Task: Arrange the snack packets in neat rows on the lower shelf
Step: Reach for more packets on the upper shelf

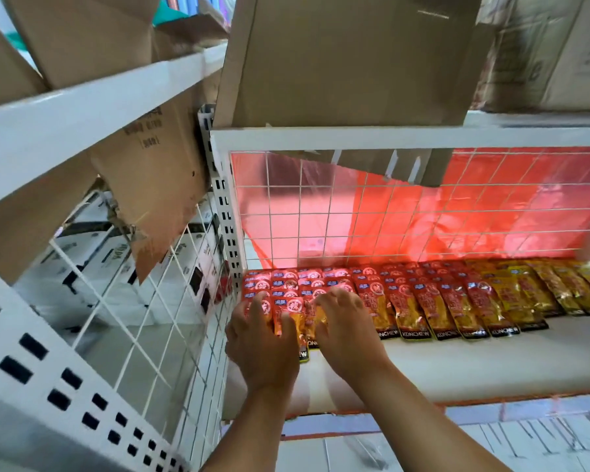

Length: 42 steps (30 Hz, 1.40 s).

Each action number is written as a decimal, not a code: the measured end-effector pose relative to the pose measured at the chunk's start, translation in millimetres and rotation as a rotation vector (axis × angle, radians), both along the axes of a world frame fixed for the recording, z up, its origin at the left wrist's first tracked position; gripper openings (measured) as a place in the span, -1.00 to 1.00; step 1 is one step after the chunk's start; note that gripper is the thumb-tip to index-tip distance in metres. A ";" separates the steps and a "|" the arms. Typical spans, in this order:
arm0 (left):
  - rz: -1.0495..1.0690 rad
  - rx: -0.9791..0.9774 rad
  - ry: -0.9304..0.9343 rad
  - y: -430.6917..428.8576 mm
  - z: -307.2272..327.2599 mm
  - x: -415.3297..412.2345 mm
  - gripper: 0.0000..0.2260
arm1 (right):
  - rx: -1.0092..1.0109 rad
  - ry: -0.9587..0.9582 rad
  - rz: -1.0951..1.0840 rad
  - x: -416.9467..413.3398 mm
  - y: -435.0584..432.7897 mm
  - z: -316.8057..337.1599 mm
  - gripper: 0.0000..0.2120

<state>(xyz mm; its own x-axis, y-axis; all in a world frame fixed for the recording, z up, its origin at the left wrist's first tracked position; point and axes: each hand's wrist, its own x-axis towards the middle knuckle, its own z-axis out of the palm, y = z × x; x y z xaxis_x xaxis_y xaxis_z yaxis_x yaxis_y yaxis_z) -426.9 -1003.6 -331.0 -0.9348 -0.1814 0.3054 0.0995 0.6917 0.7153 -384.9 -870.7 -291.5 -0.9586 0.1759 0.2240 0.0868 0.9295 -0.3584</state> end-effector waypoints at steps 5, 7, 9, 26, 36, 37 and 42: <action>-0.127 -0.033 0.108 42.9 33.6 7.2 -0.39 | -0.007 0.040 -0.028 11.1 34.3 37.4 -0.46; -0.182 -0.023 0.131 62.4 49.2 9.1 -0.38 | -0.025 0.081 -0.035 18.6 53.9 53.6 -0.40; -0.227 -0.019 0.178 84.8 67.1 13.9 -0.38 | -0.023 0.130 -0.054 32.8 81.0 68.8 -0.34; -0.571 0.149 0.413 384.3 208.0 192.1 -0.32 | 0.142 0.486 -0.322 257.2 354.9 201.1 -0.13; -0.874 0.172 0.560 531.8 264.2 276.8 -0.46 | 0.272 0.605 -0.446 376.1 484.4 251.7 -0.37; -0.894 0.162 0.556 541.8 265.6 279.4 -0.46 | 0.266 0.598 -0.458 380.9 492.1 249.0 -0.36; -0.984 0.105 0.556 600.8 271.7 285.0 -0.43 | 0.294 0.479 -0.489 396.2 543.0 240.8 -0.39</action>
<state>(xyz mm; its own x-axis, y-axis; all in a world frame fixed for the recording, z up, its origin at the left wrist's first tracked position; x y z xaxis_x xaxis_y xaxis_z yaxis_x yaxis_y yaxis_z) -141.9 -402.8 -59.3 -0.4252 0.5080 0.7491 0.8885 0.0763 0.4525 11.2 -327.7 -50.7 -0.5719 0.4257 0.7012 0.4115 0.8884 -0.2036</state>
